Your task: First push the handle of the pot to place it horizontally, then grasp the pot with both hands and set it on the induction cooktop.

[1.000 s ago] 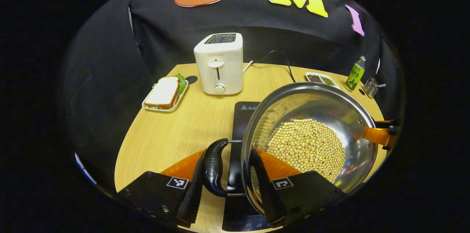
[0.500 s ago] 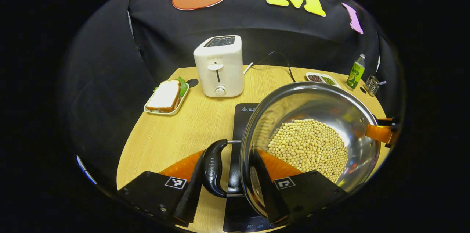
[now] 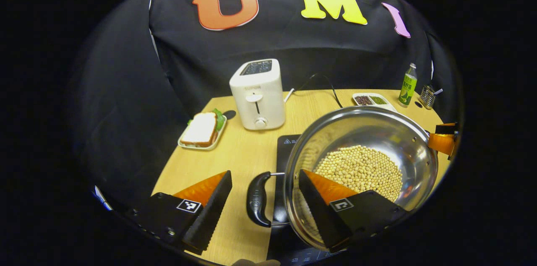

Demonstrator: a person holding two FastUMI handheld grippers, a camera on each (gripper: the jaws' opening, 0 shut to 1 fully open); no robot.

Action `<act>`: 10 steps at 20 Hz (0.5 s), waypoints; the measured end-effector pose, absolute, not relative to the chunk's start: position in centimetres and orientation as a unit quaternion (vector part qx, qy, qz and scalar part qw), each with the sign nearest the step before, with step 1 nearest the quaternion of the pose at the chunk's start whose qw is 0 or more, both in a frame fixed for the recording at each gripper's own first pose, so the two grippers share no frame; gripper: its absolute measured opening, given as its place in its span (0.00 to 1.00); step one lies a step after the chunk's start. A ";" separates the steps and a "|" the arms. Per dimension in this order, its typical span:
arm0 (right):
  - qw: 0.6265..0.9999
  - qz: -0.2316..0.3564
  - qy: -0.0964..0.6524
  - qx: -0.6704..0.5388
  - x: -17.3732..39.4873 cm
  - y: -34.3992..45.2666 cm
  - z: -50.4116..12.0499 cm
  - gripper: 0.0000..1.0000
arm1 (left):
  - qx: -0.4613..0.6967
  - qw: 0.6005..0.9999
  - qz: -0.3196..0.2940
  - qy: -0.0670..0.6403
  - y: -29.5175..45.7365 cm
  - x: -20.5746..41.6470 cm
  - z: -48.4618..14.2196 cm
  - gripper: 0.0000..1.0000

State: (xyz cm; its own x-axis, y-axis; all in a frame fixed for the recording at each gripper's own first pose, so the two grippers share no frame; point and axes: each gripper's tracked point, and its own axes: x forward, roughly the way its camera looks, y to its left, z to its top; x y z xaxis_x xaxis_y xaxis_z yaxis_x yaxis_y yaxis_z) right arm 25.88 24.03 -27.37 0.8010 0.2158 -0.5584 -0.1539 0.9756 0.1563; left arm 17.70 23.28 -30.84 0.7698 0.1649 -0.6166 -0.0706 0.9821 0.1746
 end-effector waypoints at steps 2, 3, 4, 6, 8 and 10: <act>0.955 0.091 0.278 0.039 25.4 23.0 -25.8 0.83 | 0.087 0.944 0.068 0.310 23.5 17.3 -28.6 0.96; 0.959 0.091 0.267 0.035 25.0 22.7 -24.9 0.84 | 0.094 0.947 0.068 0.298 23.4 17.0 -27.4 0.96; 0.962 0.089 0.257 0.032 24.5 22.2 -23.9 0.84 | 0.100 0.951 0.070 0.286 23.3 16.7 -26.1 0.96; 0.969 0.086 0.231 0.033 23.4 21.2 -21.5 0.83 | 0.101 0.959 0.074 0.256 22.9 15.9 -23.5 0.96; 0.974 0.081 0.207 0.036 22.2 19.9 -19.1 0.86 | 0.097 0.966 0.079 0.226 22.5 14.6 -20.4 0.96; 0.978 0.076 0.188 0.045 20.6 18.6 -16.6 0.86 | 0.097 0.971 0.087 0.202 22.2 13.1 -17.4 0.96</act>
